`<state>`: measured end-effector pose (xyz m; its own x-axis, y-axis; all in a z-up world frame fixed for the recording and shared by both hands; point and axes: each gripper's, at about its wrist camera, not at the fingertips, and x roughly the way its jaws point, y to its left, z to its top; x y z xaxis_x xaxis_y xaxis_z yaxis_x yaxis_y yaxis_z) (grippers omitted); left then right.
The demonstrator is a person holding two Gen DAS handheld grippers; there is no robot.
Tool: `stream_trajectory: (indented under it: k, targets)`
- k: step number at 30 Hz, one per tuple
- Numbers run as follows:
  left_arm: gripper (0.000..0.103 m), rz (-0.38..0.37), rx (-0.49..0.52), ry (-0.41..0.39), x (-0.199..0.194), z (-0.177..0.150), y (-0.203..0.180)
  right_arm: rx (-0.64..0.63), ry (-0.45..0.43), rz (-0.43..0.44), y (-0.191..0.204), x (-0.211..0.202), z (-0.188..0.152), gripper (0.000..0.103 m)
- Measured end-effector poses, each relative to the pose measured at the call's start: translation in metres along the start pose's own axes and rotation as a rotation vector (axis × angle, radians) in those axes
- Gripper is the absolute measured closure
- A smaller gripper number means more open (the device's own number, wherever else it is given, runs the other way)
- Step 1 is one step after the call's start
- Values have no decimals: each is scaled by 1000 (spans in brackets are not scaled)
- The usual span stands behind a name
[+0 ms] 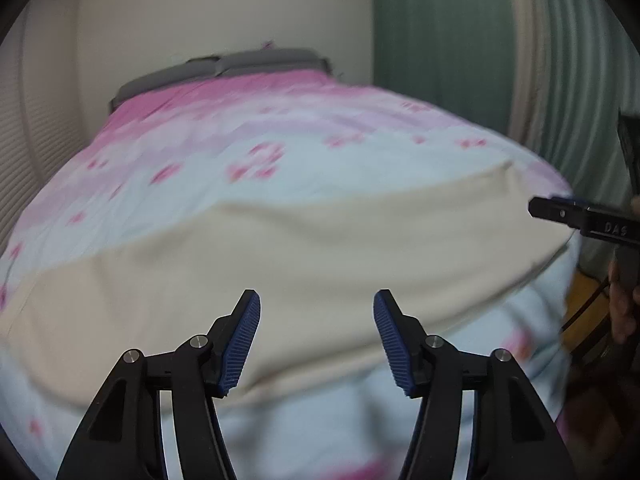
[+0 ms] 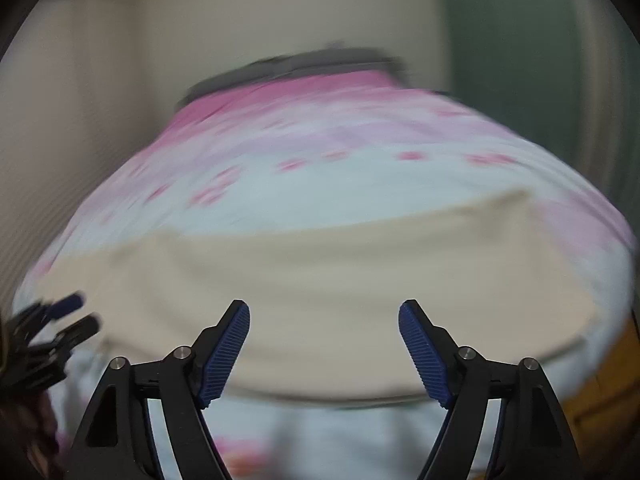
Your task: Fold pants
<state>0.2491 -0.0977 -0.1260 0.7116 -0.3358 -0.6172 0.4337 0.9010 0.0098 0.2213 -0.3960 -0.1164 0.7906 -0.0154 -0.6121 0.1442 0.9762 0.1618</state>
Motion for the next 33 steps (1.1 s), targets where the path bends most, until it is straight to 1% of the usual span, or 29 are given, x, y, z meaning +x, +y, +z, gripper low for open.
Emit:
stream_trajectory:
  k: [1,2,4,6,7,8,9,10,12,13,14,16,19,20,22,24,26,27,29,31,32,33]
  targets:
    - [43,-26,24,-9,10,15,-18,52,-2,-32,-22,0,2,18]
    - [43,-42,44,-16,16,23,-30,100,1,-55,-41,1,2,18]
    - [42,-91,111,-41,35,47,-66,247,1,-91,-90,2,-1,18]
    - [42,-168,197,-52,59,73,-105,397,-6,-126,-137,2,-11,18]
    - [42,-208,235,-53,70,84,-122,443,-5,-138,-151,2,-15,18]
    - [42,-267,287,-46,88,99,-142,492,-5,-147,-166,4,-19,18]
    - [42,-307,323,-32,102,111,-154,540,-10,-163,-180,5,-24,18]
    - [42,-347,368,-9,123,126,-173,574,-18,-181,-191,7,-28,18]
    - [42,-401,423,33,153,146,-203,644,-46,-221,-208,10,-36,18]
    - [42,-427,462,57,174,159,-221,680,-61,-235,-215,12,-40,18]
    - [42,-441,486,70,187,166,-233,704,-69,-244,-218,15,-43,18]
    - [42,-495,554,135,226,186,-268,768,-91,-242,-228,23,-50,18]
    - [42,-523,634,201,263,196,-305,832,-109,-237,-246,34,-57,18]
    - [42,-533,650,233,282,202,-318,851,-112,-236,-249,39,-59,18]
    - [42,-540,643,266,303,211,-330,885,-111,-233,-259,50,-62,18]
    - [42,-569,609,342,333,219,-338,922,-98,-216,-266,57,-70,18]
    - [42,-584,599,414,355,217,-345,948,-92,-179,-276,67,-76,18]
    - [42,-591,614,446,362,212,-350,954,-96,-158,-280,70,-77,18]
    - [34,-605,643,478,373,202,-358,945,-123,-105,-285,74,-78,24]
    - [30,-613,647,473,373,197,-362,925,-129,-82,-285,74,-77,48]
    - [31,-619,642,468,373,196,-364,914,-129,-64,-285,73,-77,53]
    - [33,-631,633,463,370,196,-364,906,-132,-55,-283,72,-77,64]
